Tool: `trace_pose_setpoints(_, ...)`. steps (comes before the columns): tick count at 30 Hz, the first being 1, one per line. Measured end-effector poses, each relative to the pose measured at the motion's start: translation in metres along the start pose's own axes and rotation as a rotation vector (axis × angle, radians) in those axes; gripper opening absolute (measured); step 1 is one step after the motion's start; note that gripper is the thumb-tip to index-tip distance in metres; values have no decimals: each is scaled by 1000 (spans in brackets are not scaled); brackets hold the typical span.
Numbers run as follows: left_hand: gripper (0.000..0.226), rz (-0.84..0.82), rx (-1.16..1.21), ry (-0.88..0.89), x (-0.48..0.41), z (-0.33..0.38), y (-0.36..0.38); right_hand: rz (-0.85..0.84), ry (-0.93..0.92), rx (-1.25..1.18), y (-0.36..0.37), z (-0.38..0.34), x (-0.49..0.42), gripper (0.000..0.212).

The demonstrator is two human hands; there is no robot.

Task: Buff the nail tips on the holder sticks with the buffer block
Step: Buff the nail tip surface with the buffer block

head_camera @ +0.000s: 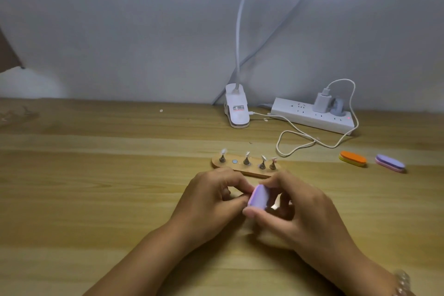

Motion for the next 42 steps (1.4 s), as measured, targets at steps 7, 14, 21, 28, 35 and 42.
trace_pose_setpoints(7,18,24,34,0,0,1,-2,13,-2,24,1,-2,-1,41)
trace_pose_setpoints(14,8,7,-4,-37,1,1,1,78,30,-117,-6,4,0,32)
trace_pose_setpoints(21,10,16,-74,-1,0,0,1,1,-54,122,0,-3,2,42)
trace_pose_setpoints(28,7,39,-95,5,1,0,0,100,40,-9,-4,7,0,28)
trace_pose_setpoints(35,7,31,-152,33,3,1,1,-23,-25,-81,2,2,0,32)
trace_pose_setpoints(42,4,28,-118,33,3,-1,0,32,-82,91,2,0,0,37)
Point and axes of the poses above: each hand's wrist, its own x-axis away from the middle knuckle, its own y-axis out of the palm, z = x × y, the point moved 3 cm from there along -x, towards the middle knuckle, and after that the axes turned 5 degrees about -z, right-handed, at the moved point
